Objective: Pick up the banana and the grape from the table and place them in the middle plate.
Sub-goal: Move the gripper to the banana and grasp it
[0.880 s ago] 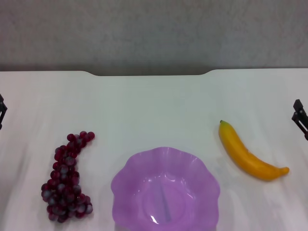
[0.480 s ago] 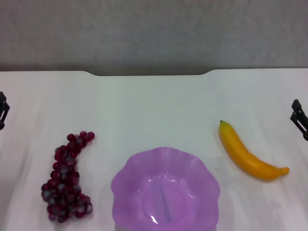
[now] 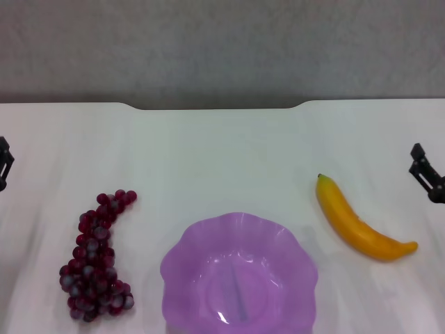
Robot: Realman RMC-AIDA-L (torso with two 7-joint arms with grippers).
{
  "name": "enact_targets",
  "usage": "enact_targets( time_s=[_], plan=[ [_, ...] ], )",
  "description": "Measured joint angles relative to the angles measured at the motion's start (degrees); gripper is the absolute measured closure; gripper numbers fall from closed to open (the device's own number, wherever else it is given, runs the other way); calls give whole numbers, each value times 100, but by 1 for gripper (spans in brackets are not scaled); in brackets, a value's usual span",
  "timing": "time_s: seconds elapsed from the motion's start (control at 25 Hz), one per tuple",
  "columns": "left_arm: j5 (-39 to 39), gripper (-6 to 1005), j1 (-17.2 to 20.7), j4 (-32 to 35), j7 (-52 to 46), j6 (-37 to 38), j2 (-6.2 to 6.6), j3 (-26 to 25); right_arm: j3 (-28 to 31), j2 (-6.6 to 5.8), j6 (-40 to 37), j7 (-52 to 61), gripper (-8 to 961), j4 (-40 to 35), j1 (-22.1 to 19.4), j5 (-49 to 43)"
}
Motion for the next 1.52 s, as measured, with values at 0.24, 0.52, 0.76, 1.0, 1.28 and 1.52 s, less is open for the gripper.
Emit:
enact_targets(
  time_s=[0.24, 0.52, 0.76, 1.0, 1.28, 1.52],
  plan=[
    [0, 288, 2, -8, 4, -175, 20, 0, 30, -209, 293, 632, 62, 145, 74, -465],
    [8, 288, -21, -37, 10, -276, 27, 0, 27, -622, 1293, 1844, 63, 177, 566, -1247],
    [9, 288, -28, -36, 36, -348, 28, -1, 46, -846, 2886, 2605, 63, 130, 1286, -1951],
    [9, 287, -34, -35, 37, -462, 33, 0, 157, -874, 3008, 2603, 63, -200, 1634, -2069],
    [9, 287, -55, -43, 44, -492, 36, 9, 244, -366, 2205, 3045, 64, -1695, 2104, -2141],
    [23, 288, -66, -38, 45, -562, 37, 9, -660, 25, 2288, 5213, 64, -3217, 2713, -2704]
  ],
)
